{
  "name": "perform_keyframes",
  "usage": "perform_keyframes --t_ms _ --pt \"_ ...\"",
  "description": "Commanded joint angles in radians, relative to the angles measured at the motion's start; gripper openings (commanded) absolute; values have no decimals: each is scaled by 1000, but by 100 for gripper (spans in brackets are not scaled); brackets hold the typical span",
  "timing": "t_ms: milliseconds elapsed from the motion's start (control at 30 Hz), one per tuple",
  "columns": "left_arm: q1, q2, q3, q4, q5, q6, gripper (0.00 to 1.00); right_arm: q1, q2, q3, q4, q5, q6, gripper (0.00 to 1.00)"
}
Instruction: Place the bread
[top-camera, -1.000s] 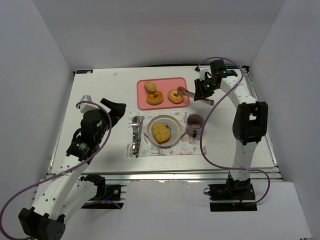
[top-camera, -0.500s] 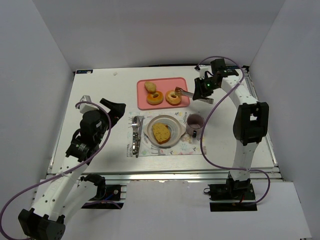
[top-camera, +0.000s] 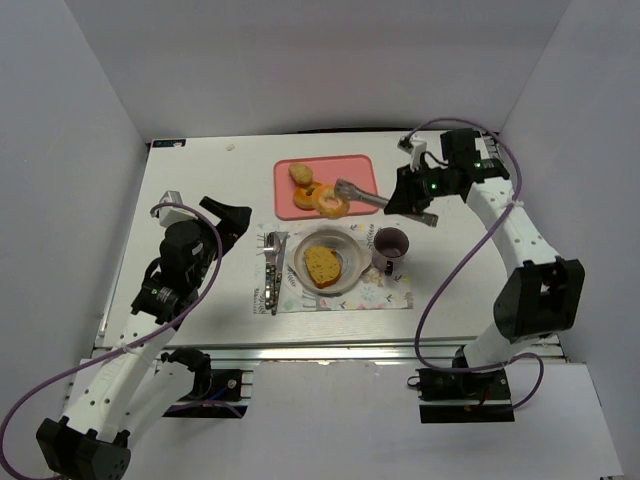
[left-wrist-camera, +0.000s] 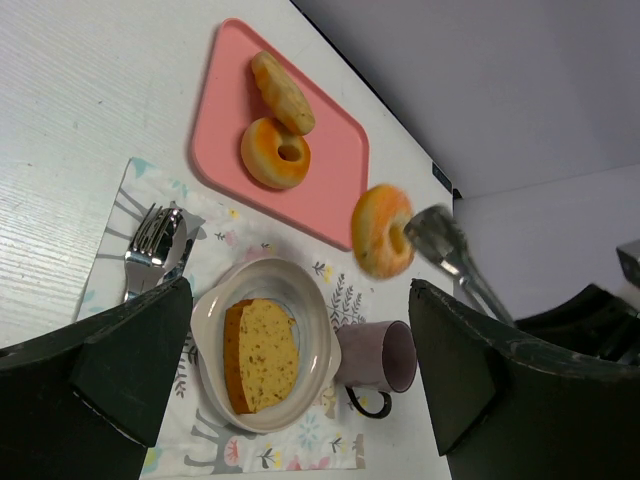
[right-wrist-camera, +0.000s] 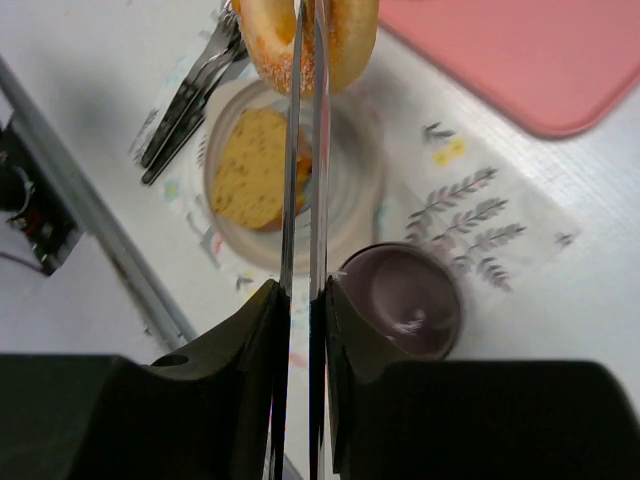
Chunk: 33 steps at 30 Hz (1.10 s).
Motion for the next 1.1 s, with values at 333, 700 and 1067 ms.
perform_keyframes --t_ms 333,700,1067 --pt "2 -7 -1 19 11 5 98 96 -153 -316 -3 16 -60 24" --pt "2 -50 -27 5 -8 -10 98 97 -139 -241 -6 0 -78 44" --pt "2 -21 -14 9 1 -4 98 97 -2 -83 92 60 55 41"
